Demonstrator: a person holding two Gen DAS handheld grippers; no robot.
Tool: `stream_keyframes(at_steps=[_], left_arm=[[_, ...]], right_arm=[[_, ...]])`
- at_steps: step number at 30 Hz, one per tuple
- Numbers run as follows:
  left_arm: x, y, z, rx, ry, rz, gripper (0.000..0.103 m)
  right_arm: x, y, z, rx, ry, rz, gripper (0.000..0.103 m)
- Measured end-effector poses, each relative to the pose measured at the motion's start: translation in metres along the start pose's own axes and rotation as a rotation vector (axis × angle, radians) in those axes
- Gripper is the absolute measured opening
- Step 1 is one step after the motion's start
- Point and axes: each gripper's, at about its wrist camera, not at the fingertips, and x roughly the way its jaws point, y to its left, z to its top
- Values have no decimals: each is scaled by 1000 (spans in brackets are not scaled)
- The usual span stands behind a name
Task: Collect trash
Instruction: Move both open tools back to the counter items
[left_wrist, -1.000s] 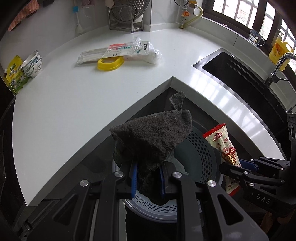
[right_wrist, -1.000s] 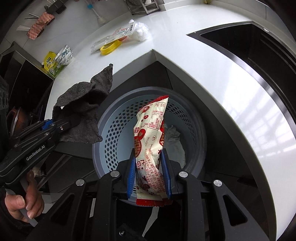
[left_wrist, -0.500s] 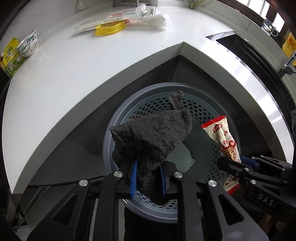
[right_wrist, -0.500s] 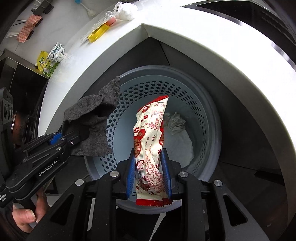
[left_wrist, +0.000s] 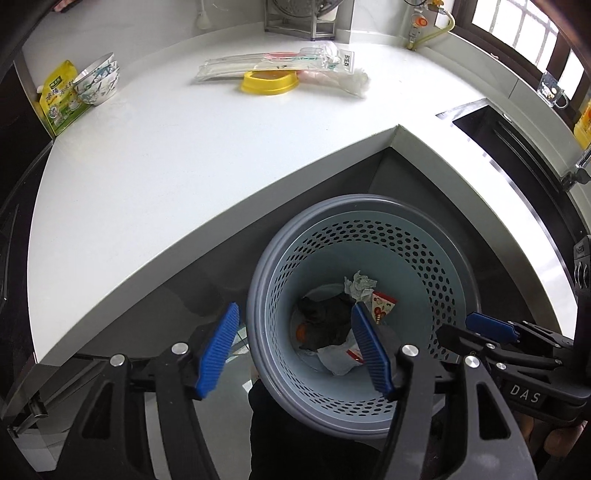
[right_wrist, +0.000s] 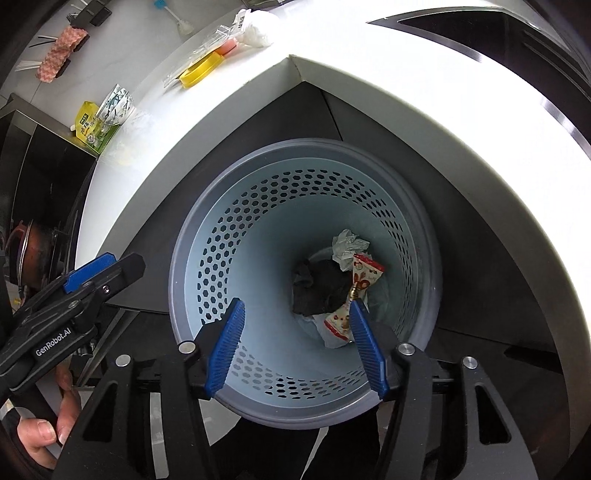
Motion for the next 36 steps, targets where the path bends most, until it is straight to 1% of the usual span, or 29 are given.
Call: stream_keyframes(at_steps=[4,9,16,18,27,31,36], left_arm=[[-10,8,-2,-29,-3,4,62],[-21,9,1,-42,-17,23,62],[-42,15,11,-65,-53,44,65],[-50,16,16,-69,-69,50,68],[-82,21,41,-89,-160,77,76],[-89,22,49,-83,-179,83,79],[-86,30,63,-75,-182,78,81]], right_arm=[[-3,4,-1,-13,8,10,57],[-11,11,0,-35,7,26,57],[-34,20,5,-51,-21,50,57],[-42,22,8,-64,-33,50,57],[-72,35,32,-109,-110,62,57],[-78,40,43,-125,-139,51,58],[-74,43,61,-120,-149,31,58]])
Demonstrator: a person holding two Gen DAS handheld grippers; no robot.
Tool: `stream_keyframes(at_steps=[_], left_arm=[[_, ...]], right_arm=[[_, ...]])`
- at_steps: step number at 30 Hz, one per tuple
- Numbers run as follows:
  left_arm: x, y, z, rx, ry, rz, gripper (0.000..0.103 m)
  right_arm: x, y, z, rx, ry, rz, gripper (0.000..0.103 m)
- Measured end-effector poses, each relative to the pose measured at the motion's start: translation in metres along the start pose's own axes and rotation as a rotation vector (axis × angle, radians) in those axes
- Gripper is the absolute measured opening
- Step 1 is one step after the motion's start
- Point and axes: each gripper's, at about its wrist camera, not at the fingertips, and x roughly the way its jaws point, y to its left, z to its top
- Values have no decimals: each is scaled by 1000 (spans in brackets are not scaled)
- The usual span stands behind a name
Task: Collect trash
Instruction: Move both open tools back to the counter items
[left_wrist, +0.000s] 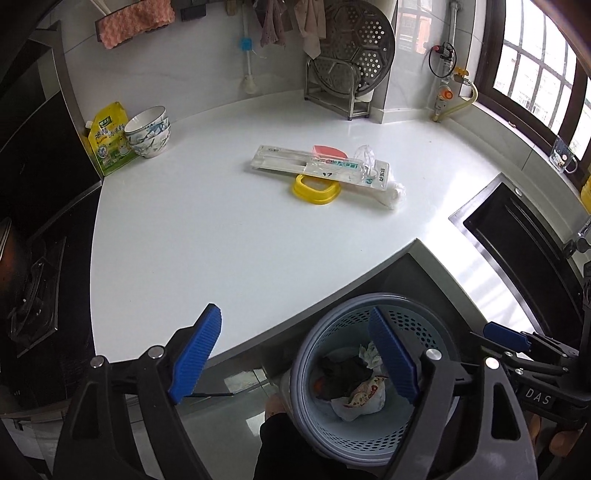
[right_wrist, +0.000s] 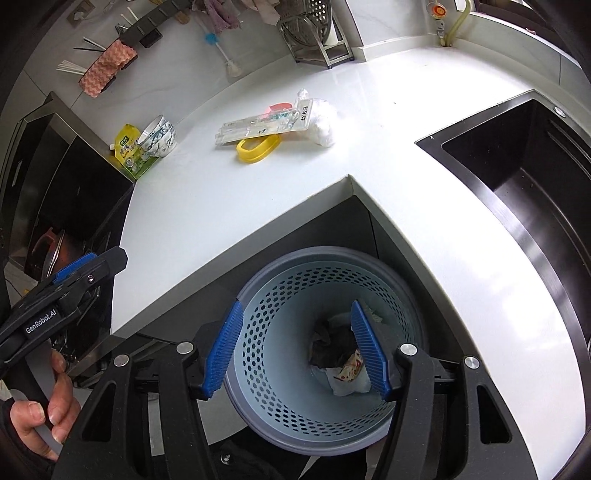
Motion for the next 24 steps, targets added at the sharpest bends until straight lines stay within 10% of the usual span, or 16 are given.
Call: stream_keyframes(at_steps=[24], left_arm=[[105,9,75,98,51,-107,84]], right_arm=[[110,-12,120,-17,-104,-184,58]])
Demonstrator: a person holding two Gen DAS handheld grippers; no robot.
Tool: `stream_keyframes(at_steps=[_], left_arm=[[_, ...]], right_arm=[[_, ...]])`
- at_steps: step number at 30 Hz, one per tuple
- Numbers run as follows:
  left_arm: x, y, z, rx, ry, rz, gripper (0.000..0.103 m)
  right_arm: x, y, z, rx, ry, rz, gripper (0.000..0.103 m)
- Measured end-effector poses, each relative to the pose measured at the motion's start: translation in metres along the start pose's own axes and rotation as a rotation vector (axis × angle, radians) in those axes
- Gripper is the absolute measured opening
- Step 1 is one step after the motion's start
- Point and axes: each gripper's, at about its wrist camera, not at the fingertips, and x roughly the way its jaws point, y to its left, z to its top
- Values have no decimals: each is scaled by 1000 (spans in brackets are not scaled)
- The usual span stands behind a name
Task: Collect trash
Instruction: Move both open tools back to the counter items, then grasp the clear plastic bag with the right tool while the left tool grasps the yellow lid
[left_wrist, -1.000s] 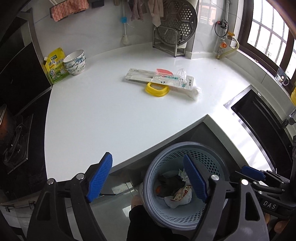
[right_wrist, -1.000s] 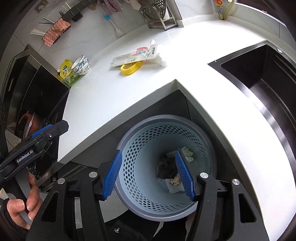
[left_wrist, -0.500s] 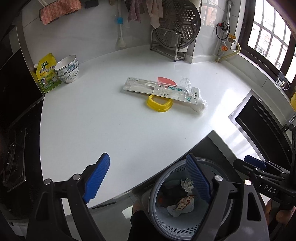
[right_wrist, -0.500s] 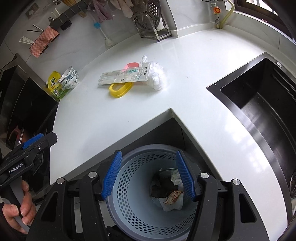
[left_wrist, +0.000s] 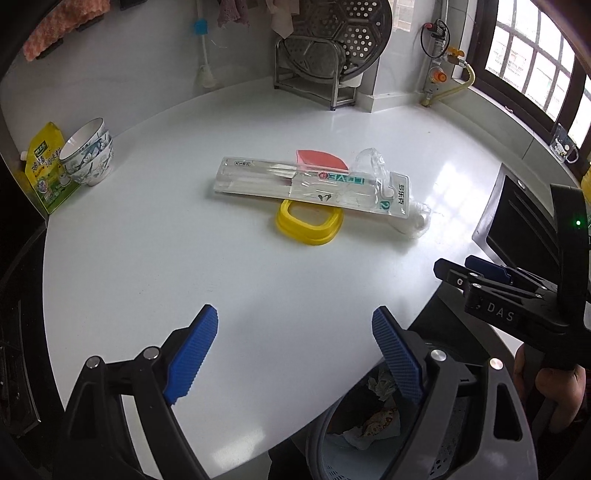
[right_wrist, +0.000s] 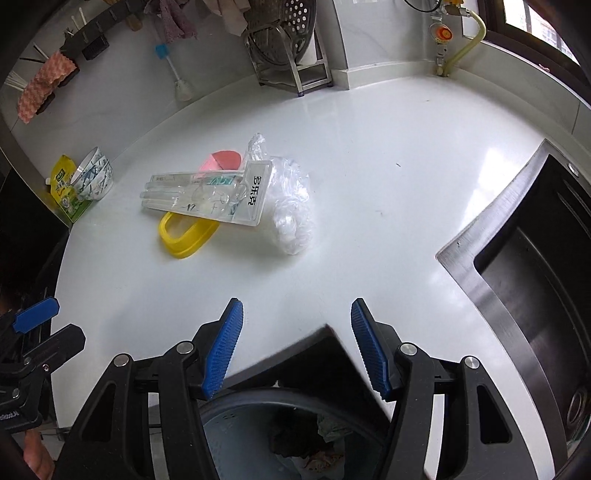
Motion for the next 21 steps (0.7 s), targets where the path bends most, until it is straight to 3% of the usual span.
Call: stream_keyframes(at_steps=[7,19,21], left_arm=[[35,12,19,-30,-20,-51,84],[72,17,36,-12,-15,-71,87],[75,18,37,-13,-14,-82,88]], right_arm=[[33,4,22,-60,-12,-28,58],[56,12,41,-109,-60,-54,58],[58,12,43,-104,-71,-42,54]])
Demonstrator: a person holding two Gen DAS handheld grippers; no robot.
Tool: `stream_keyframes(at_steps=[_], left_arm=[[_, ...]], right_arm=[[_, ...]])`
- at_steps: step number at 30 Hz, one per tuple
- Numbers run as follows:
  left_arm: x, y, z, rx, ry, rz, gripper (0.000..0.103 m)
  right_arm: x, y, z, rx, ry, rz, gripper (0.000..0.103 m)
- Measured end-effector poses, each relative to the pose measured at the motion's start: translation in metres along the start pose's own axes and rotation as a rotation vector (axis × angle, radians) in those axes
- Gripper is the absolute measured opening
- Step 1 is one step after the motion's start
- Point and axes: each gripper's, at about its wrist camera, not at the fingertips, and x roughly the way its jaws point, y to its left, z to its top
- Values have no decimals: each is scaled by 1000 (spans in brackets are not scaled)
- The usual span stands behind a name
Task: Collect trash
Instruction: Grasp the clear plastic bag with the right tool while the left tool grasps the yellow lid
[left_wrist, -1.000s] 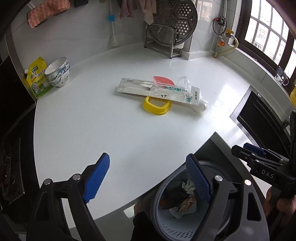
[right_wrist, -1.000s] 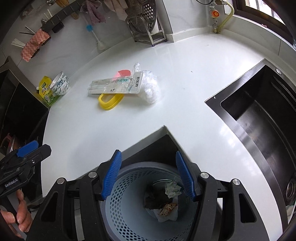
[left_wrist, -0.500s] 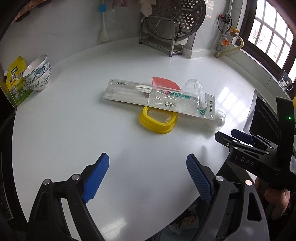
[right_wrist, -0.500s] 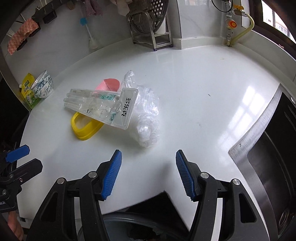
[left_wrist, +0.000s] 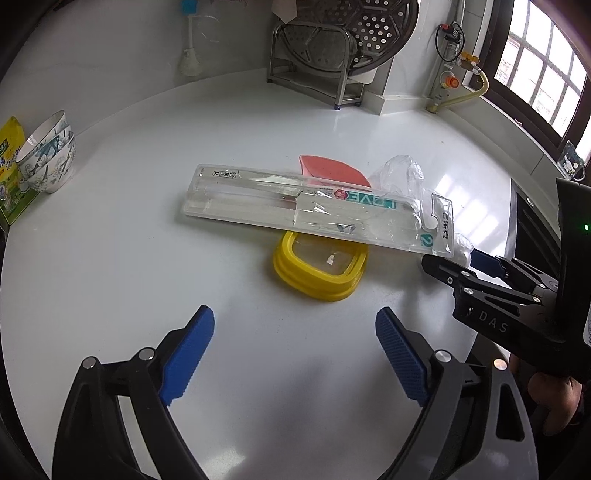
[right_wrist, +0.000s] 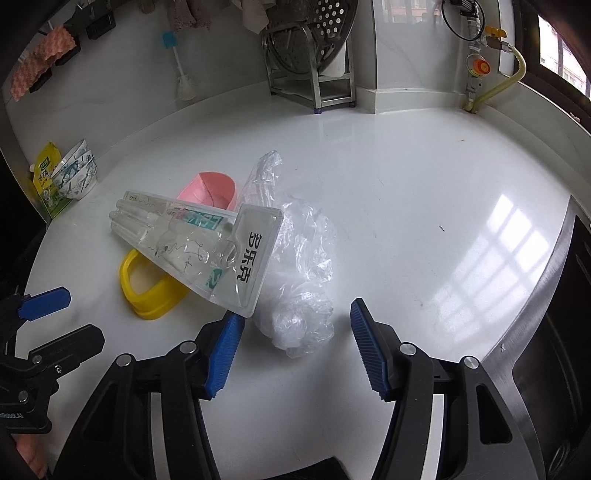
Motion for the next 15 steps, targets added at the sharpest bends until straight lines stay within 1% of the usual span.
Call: stream_keyframes(at_steps=[1,3,4,10,15], left_arm=[[2,0,1,0,0,-3,88],[6,0,3,-1,0,-11,88],[9,-1,4,-2,0,-15,88],[23,-8,8,11,8,-18,89],[37,-11,16,18,20,-3,89]], right_arm=[[1,0,1,3,3,9,46],[3,1,4,3,0,15,39],[3,1,5,4,-2,21,38],[-2,-6,8,62,-30,50,35],[-3,-11,9,90,-34,46,35]])
